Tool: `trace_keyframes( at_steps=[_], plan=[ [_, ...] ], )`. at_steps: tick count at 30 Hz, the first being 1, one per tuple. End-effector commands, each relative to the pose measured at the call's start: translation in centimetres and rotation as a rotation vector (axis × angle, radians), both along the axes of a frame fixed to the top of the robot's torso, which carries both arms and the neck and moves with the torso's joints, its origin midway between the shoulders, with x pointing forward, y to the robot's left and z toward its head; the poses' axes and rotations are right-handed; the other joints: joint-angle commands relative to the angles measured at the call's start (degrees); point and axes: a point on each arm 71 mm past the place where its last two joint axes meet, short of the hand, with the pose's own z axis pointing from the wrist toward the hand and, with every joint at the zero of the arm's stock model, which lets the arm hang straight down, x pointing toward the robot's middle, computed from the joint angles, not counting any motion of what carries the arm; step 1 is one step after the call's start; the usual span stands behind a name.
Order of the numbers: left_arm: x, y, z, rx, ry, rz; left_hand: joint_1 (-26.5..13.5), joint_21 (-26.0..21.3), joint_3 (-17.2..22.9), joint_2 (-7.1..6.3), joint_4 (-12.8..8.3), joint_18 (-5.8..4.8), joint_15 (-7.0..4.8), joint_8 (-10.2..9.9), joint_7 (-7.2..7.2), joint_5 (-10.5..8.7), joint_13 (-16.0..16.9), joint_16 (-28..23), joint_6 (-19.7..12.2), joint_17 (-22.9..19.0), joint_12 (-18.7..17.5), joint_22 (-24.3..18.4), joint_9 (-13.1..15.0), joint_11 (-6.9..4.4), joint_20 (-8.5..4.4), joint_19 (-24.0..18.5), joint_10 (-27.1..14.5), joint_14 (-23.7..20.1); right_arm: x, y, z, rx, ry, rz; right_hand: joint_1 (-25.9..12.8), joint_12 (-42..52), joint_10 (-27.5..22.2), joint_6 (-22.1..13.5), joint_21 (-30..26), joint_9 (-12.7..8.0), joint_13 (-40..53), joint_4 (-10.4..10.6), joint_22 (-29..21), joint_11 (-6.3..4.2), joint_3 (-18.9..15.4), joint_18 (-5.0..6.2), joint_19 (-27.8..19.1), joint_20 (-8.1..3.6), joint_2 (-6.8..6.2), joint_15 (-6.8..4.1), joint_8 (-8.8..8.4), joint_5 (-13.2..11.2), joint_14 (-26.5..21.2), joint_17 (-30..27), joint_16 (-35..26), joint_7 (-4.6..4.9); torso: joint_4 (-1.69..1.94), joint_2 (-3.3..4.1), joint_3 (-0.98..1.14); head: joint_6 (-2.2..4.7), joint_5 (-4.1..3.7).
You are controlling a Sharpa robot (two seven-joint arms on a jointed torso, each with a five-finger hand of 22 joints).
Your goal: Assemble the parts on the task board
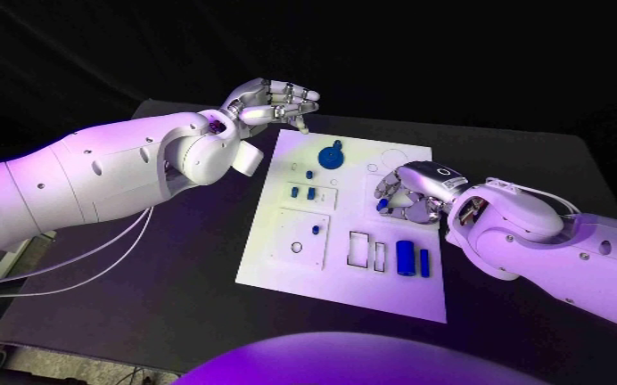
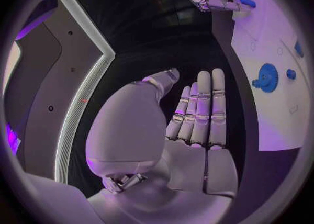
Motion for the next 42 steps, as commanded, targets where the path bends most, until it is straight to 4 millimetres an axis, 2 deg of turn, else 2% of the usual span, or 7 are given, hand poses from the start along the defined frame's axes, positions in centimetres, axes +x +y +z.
trace_keyframes(
  at_steps=[1,7,13,21,29,35,42],
  plan=[
    [-0.1,-0.2,0.1,-0.011,0.001,-0.017,-0.2,-0.3,-0.4,0.20,0.0,0.73,-0.04,0.2,1.85,-0.18,0.1,0.3,-0.3,0.1,0.2,-0.1,0.1,0.02,0.11,0.3,-0.4,-0.5,0.0,0.0,0.0,0.007,-0.007,-0.007,-0.6,-0.5,2.0,1.2,1.6,-0.2,0.1,0.0,1.4,-0.35,3.1,-1.28,0.8,-0.19,-0.38,-0.64,0.37,-1.5,2.5,1.2,0.8,-0.08,-0.02,-0.04,0.04,-0.11,0.01],
    [0.0,-0.1,0.1,-0.010,0.002,-0.017,-0.2,-0.3,-0.4,0.20,0.0,0.73,-0.04,0.2,1.85,-0.18,0.1,0.3,-0.3,0.1,0.2,-0.1,0.1,0.02,0.11,0.3,-0.4,-0.5,0.1,0.1,-0.1,-0.003,-0.003,-0.009,-0.6,-1.4,4.9,2.9,2.6,0.0,0.3,-0.5,2.6,-1.03,10.1,-1.47,1.1,-0.70,-1.63,-1.17,0.97,-3.0,2.5,1.8,1.4,-0.65,-0.04,-0.05,0.06,-0.23,0.00],
    [0.0,-0.1,0.0,-0.009,0.003,-0.017,-0.2,-0.3,-0.4,0.20,0.0,0.73,-0.04,0.2,1.85,-0.18,0.1,0.3,-0.3,0.1,0.2,-0.1,0.1,0.02,0.11,0.3,-0.4,-0.5,0.1,0.1,-0.2,-0.015,-0.006,-0.007,-0.5,-2.0,5.6,3.4,2.9,0.2,0.3,-1.4,3.0,-1.16,13.5,-1.51,1.1,-0.84,-2.38,-1.29,1.38,-3.2,2.5,1.9,1.6,-0.74,-0.02,-0.05,0.07,-0.30,-0.05],
    [0.0,-0.1,0.0,-0.008,0.004,-0.018,-0.2,-0.3,-0.4,0.20,0.0,0.73,-0.04,0.2,1.85,-0.18,0.1,0.3,-0.3,0.1,0.2,-0.1,0.1,0.02,0.11,0.3,-0.4,-0.5,0.1,0.3,-0.1,-0.022,-0.031,0.001,-0.9,-2.4,7.8,4.8,3.6,1.3,0.7,-5.2,3.9,-1.65,18.8,-1.60,1.2,-1.17,-3.38,-1.68,2.96,-3.4,2.5,2.2,1.8,-1.06,-0.03,-0.06,0.06,-0.41,-0.08],
    [0.0,-0.1,0.0,-0.008,0.005,-0.019,-0.2,-0.4,-0.4,0.28,0.1,0.74,-0.04,0.3,1.86,-0.16,0.2,0.3,-0.4,0.1,0.4,-0.1,0.1,0.02,0.12,0.4,-0.5,-0.5,-0.4,0.7,0.7,0.026,-0.084,0.018,-1.8,-2.6,9.0,5.5,4.3,2.0,1.1,-7.4,4.7,-1.96,20.7,-1.74,1.4,-1.44,-3.60,-1.95,4.00,-3.2,2.6,2.5,2.0,-1.26,-0.01,-0.08,0.05,-0.40,-0.10],
    [0.0,-0.2,0.0,-0.008,0.005,-0.019,-0.2,-0.4,-0.4,0.28,0.1,0.74,-0.04,0.3,1.86,-0.16,0.2,0.3,-0.4,0.1,0.4,-0.1,0.1,0.02,0.12,0.4,-0.5,-0.5,-0.6,0.8,1.9,0.061,-0.118,0.023,-2.6,-2.7,9.3,5.6,4.5,2.2,1.2,-7.9,4.9,-2.00,21.1,-1.78,1.5,-1.48,-3.69,-1.97,4.30,-3.2,2.6,2.6,2.1,-1.31,-0.03,-0.14,0.02,-0.31,-0.16],
    [0.1,-0.3,0.0,-0.008,0.005,-0.021,-0.2,-0.4,-0.4,0.28,0.1,0.74,-0.04,0.3,1.86,-0.16,0.2,0.3,-0.4,0.1,0.4,-0.1,0.1,0.02,0.12,0.4,-0.5,-0.5,-0.6,0.9,4.4,0.097,-0.154,0.023,-2.9,-2.8,9.3,5.6,4.6,2.3,1.3,-8.0,5.0,-2.01,21.2,-1.81,1.5,-1.49,-3.72,-1.98,4.40,-3.2,2.7,2.6,2.1,-1.34,-0.02,-0.20,0.01,-0.18,-0.22]
  ],
)
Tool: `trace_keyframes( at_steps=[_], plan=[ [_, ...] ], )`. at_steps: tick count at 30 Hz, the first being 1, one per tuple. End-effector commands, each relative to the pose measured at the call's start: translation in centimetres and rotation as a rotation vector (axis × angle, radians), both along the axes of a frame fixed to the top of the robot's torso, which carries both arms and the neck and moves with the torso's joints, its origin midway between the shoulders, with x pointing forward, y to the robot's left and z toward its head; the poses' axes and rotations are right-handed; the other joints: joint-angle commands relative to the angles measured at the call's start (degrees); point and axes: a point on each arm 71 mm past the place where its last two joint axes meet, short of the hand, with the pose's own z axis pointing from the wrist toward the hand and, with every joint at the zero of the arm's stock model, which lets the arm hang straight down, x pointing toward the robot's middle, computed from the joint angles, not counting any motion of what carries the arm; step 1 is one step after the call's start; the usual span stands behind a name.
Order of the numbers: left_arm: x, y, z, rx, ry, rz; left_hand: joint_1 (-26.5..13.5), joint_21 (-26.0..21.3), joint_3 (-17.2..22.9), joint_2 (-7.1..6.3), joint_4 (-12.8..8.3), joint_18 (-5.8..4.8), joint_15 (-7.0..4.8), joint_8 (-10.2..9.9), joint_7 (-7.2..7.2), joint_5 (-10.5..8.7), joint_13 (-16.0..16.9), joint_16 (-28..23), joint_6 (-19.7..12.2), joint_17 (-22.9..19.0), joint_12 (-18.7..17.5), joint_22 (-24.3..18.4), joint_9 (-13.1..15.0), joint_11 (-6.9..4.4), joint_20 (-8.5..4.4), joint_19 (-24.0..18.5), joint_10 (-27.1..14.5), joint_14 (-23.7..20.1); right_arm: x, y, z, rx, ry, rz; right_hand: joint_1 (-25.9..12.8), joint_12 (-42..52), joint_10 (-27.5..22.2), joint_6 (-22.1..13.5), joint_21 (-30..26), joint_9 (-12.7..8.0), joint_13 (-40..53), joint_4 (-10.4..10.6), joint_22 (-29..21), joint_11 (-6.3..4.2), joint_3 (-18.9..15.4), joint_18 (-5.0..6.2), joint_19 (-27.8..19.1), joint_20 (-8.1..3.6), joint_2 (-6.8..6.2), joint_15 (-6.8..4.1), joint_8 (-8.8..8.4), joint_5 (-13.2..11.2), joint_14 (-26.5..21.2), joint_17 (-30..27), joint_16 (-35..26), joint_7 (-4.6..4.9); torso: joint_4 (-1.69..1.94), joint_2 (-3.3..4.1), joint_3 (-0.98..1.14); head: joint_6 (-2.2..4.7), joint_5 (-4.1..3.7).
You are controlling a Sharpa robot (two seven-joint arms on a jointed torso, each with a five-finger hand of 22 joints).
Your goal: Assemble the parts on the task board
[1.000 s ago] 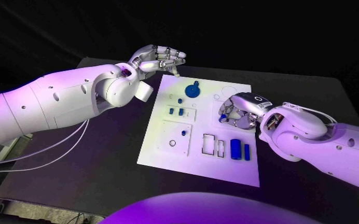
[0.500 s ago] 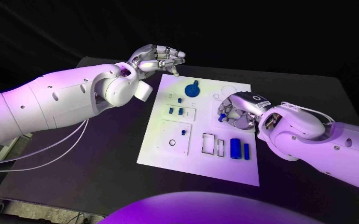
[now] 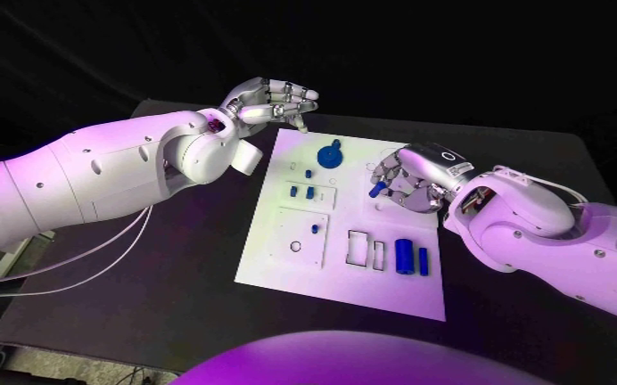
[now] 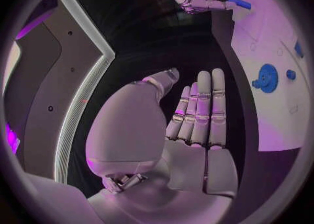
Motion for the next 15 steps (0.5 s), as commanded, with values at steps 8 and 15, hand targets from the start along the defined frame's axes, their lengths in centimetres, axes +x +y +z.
trace_keyframes(
  at_steps=[8,15],
  plan=[
    [0.0,-0.4,0.1,-0.012,0.000,-0.021,-0.2,-0.2,-0.4,0.28,0.1,0.74,-0.04,0.3,1.86,-0.16,0.1,0.3,-0.4,0.1,0.2,-0.1,0.1,-0.06,0.12,0.4,-0.4,-0.5,-1.1,1.6,2.6,0.079,-0.025,0.047,-0.6,-0.1,2.0,0.4,0.4,0.1,0.0,-0.5,0.1,-1.30,0.3,-0.92,0.3,-0.32,0.13,-0.30,0.42,0.1,2.6,0.1,0.3,-0.09,0.01,0.08,-0.04,0.05,0.18],
    [0.1,-0.6,0.0,-0.013,-0.001,-0.022,-0.2,-0.3,-0.4,0.32,0.1,0.74,-0.03,0.4,1.87,-0.15,0.1,0.3,-0.5,0.1,0.4,-0.1,0.1,-0.04,0.13,0.4,-0.6,-0.6,-2.8,5.5,1.8,0.113,-0.008,0.154,-0.8,-0.2,2.0,0.3,0.2,0.2,0.0,-0.6,0.0,-1.29,0.4,-0.86,0.1,-0.32,0.16,-0.30,0.47,0.1,2.6,0.0,0.3,-0.07,-0.01,-0.06,-0.08,-0.05,0.62]
  ],
)
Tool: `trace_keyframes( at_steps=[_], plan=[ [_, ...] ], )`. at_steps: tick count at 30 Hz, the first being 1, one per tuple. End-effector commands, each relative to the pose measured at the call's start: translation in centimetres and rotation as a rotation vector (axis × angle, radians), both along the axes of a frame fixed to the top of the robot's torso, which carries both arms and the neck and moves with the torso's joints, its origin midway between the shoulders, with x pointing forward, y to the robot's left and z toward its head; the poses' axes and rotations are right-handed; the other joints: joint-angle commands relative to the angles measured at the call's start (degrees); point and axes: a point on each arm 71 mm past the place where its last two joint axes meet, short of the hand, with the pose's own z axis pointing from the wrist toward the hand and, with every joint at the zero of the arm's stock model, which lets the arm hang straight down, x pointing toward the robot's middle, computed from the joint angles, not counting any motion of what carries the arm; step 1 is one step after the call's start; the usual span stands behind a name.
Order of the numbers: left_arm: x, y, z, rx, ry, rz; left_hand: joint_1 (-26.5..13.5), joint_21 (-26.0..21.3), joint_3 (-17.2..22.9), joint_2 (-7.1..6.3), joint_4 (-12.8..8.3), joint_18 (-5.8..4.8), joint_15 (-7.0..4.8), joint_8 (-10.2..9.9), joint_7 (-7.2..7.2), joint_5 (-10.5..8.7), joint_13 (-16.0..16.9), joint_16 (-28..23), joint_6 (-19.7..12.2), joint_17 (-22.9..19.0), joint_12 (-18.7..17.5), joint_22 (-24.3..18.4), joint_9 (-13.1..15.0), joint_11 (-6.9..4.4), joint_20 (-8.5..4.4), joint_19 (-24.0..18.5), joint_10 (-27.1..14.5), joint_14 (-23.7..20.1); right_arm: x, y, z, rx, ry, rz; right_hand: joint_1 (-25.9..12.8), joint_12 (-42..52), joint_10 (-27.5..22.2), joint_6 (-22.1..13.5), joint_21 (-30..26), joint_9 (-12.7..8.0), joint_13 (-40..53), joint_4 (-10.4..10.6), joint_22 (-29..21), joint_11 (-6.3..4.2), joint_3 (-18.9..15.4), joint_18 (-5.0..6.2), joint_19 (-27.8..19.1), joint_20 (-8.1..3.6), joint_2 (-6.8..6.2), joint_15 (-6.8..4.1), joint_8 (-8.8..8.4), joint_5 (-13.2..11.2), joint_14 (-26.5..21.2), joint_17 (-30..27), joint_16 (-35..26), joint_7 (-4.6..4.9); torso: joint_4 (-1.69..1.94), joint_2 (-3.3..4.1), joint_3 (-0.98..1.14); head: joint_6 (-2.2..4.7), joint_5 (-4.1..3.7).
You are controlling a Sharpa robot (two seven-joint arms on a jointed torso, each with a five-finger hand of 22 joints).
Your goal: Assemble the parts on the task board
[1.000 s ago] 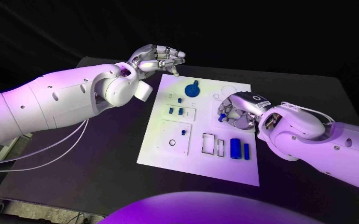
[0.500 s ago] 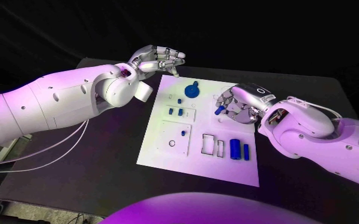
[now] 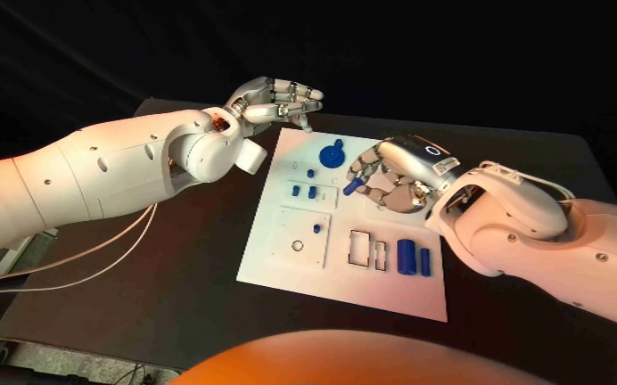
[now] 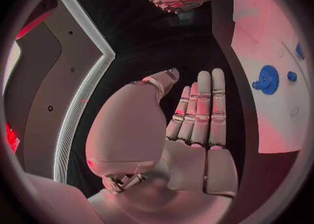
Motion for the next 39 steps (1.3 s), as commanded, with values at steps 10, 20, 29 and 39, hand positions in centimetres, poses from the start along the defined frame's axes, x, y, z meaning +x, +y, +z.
trace_keyframes(
  at_steps=[10,20,29,39],
  plan=[
    [0.2,-0.5,0.0,-0.013,-0.002,-0.020,-0.2,-0.3,-0.3,0.32,0.0,0.74,-0.03,0.3,1.98,-0.15,0.1,0.3,-0.4,0.1,0.4,-0.1,0.1,-0.04,0.13,0.4,-0.6,-0.6,-3.2,6.0,-3.0,0.045,0.045,0.173,-0.6,-0.4,1.3,0.3,-0.3,0.2,0.1,-0.6,-0.2,-1.10,0.5,-0.81,0.0,-0.34,0.31,-0.31,0.20,0.3,2.5,-0.3,0.2,-0.01,0.05,0.07,-0.07,0.03,0.74],
    [0.2,-0.6,0.0,-0.013,-0.001,-0.022,-0.1,-0.3,-0.4,0.34,0.0,0.74,-0.03,0.4,1.98,-0.14,0.1,0.4,-0.4,0.1,0.5,-0.1,0.1,-0.04,0.13,0.4,-0.6,-0.6,-3.7,7.2,-5.8,0.006,0.101,0.197,-0.9,-0.5,1.3,0.2,-0.4,0.3,0.1,-0.9,-0.3,-1.04,0.6,-0.79,0.0,-0.33,0.27,-0.27,0.25,0.4,2.5,-0.2,0.2,0.06,-0.01,0.12,0.02,-0.27,1.35],
    [0.2,-0.6,-0.1,-0.012,0.001,-0.024,-0.1,-0.3,-0.4,0.34,0.0,0.74,-0.03,0.4,1.98,-0.14,0.1,0.4,-0.4,0.1,0.5,-0.1,0.1,-0.04,0.13,0.4,-0.6,-0.6,-3.7,7.6,-6.8,-0.022,0.103,0.192,-1.1,-0.5,1.3,0.1,-0.4,0.3,0.1,-0.9,-0.3,-1.02,0.7,-0.78,-0.1,-0.32,0.31,-0.26,0.28,0.4,2.5,-0.3,0.2,0.07,0.01,0.16,0.16,-0.43,1.46],
    [0.2,-0.7,-0.1,-0.012,0.003,-0.027,-0.1,-0.3,-0.4,0.34,0.0,0.74,-0.03,0.4,1.98,-0.14,0.1,0.4,-0.4,0.1,0.5,-0.1,0.1,-0.04,0.13,0.4,-0.6,-0.6,-3.6,7.9,-7.3,-0.048,0.097,0.192,-1.1,-0.5,1.3,0.1,-0.4,0.3,0.1,-0.9,-0.3,-1.02,0.7,-0.78,-0.1,-0.32,0.31,-0.26,0.28,0.4,2.5,-0.3,0.2,0.07,0.02,0.14,0.10,-0.68,1.53]
  ],
)
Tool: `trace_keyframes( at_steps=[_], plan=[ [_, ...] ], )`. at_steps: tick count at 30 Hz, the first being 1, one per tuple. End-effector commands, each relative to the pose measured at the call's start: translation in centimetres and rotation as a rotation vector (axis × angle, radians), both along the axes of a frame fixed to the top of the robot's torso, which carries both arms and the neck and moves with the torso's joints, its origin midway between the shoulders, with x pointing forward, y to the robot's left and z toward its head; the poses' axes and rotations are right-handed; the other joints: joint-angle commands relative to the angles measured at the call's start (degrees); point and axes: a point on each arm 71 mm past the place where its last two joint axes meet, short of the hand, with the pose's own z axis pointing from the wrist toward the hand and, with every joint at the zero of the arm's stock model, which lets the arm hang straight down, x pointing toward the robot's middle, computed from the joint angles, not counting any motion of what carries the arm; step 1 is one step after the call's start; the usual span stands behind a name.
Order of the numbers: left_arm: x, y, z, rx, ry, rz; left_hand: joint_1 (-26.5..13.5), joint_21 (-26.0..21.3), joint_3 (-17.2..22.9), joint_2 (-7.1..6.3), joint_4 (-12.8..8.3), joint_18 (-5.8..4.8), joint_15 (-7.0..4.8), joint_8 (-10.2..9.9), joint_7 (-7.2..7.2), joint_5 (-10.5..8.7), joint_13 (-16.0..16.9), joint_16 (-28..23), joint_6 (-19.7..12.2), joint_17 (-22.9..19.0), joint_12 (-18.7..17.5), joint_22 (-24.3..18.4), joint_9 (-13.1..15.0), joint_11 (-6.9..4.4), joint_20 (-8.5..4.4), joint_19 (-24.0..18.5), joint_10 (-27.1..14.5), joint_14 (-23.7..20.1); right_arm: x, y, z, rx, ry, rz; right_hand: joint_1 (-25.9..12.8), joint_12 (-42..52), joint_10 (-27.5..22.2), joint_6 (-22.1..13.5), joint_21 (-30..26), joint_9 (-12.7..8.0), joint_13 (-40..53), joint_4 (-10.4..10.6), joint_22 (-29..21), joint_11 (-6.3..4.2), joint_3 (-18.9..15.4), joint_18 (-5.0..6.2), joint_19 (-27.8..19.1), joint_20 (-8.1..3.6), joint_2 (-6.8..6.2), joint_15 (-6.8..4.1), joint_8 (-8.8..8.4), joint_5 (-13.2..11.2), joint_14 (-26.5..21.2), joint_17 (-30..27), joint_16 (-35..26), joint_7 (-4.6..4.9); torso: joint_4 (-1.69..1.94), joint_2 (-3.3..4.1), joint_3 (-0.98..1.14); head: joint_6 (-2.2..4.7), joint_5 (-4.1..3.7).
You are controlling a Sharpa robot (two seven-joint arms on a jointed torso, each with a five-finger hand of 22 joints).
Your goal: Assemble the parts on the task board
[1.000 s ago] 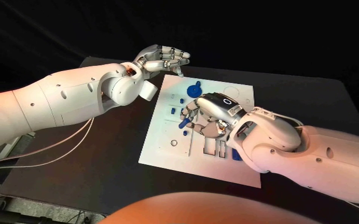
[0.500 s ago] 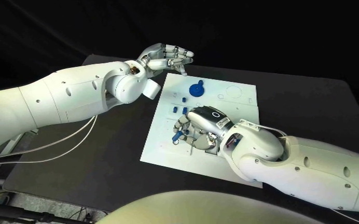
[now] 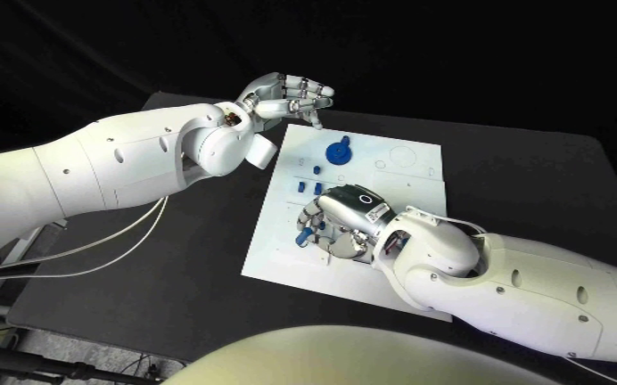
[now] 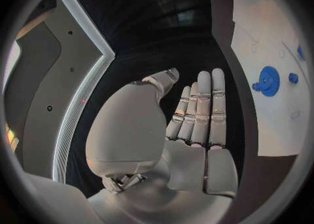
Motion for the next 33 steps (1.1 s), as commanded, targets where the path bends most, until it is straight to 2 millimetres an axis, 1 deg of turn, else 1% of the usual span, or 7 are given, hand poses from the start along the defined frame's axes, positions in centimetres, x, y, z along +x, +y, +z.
trace_keyframes(
  at_steps=[1,12,18,31,33],
  plan=[
    [-0.1,-0.2,0.1,-0.011,0.001,-0.020,-0.1,-0.3,-0.3,0.34,-0.1,0.74,0.18,0.2,2.07,-0.14,0.1,0.4,-0.3,0.1,0.2,-0.1,0.1,0.17,0.13,0.4,-0.4,-0.4,-0.1,0.1,-0.3,-0.036,-0.022,0.013,0.1,-0.4,0.4,0.3,-0.2,0.1,0.0,-0.3,0.0,-0.38,0.1,-0.78,-0.1,-0.33,0.69,-0.26,0.14,0.3,2.5,0.0,0.2,0.00,0.05,0.00,-0.03,-0.16,0.05],
    [-0.1,-0.2,0.1,-0.010,0.003,-0.021,-0.1,-0.4,-0.4,0.35,0.0,0.74,0.19,0.3,2.07,-0.14,0.1,0.4,-0.4,0.1,0.4,-0.1,0.1,0.17,0.14,0.5,-0.5,-0.4,-0.1,0.2,-0.8,-0.087,-0.050,0.027,-0.3,-0.5,0.4,0.2,-0.1,0.1,0.1,-0.5,0.1,-0.37,0.2,-0.81,0.0,-0.30,0.66,-0.23,0.20,0.3,2.5,0.1,0.3,0.01,0.01,-0.03,-0.12,-0.44,0.10],
    [-0.1,-0.1,0.1,-0.009,0.003,-0.021,-0.1,-0.4,-0.4,0.35,0.0,0.74,0.19,0.3,2.07,-0.14,0.1,0.4,-0.4,0.1,0.4,-0.1,0.1,0.17,0.14,0.5,-0.5,-0.4,-0.1,0.3,-1.0,-0.114,-0.055,0.025,-0.4,-0.5,0.4,0.1,-0.2,0.2,0.1,-0.5,0.0,-0.38,0.2,-0.78,-0.1,-0.30,0.63,-0.23,0.21,0.3,2.6,0.1,0.3,0.00,0.06,-0.06,-0.12,-0.57,0.09],
    [-0.1,-0.1,0.1,-0.008,0.006,-0.024,-0.2,-0.4,-0.4,0.36,0.0,0.73,0.21,0.4,2.08,-0.15,0.1,0.4,-0.5,0.1,0.5,-0.2,0.1,0.18,0.14,0.5,-0.6,-0.5,-0.5,0.9,-1.3,-0.131,-0.061,0.038,-0.7,-0.6,0.4,0.0,-0.4,0.2,0.1,-0.7,-0.1,-0.35,0.2,-0.75,-0.2,-0.28,0.52,-0.21,0.23,0.2,2.5,0.0,0.2,0.02,0.06,-0.05,-0.13,-0.58,0.08],
    [-0.1,-0.1,0.1,-0.008,0.006,-0.024,-0.2,-0.4,-0.4,0.36,0.0,0.73,0.21,0.4,2.08,-0.15,0.1,0.4,-0.5,0.1,0.5,-0.2,0.1,0.18,0.14,0.5,-0.6,-0.5,-0.6,1.0,-1.4,-0.128,-0.059,0.040,-1.0,-0.8,0.3,-0.2,-0.6,0.2,0.1,-0.8,-0.2,-0.31,0.3,-0.71,-0.3,-0.26,0.31,-0.18,0.20,0.1,2.5,-0.2,0.2,0.06,0.07,-0.06,-0.12,-0.58,0.09]
  ],
)
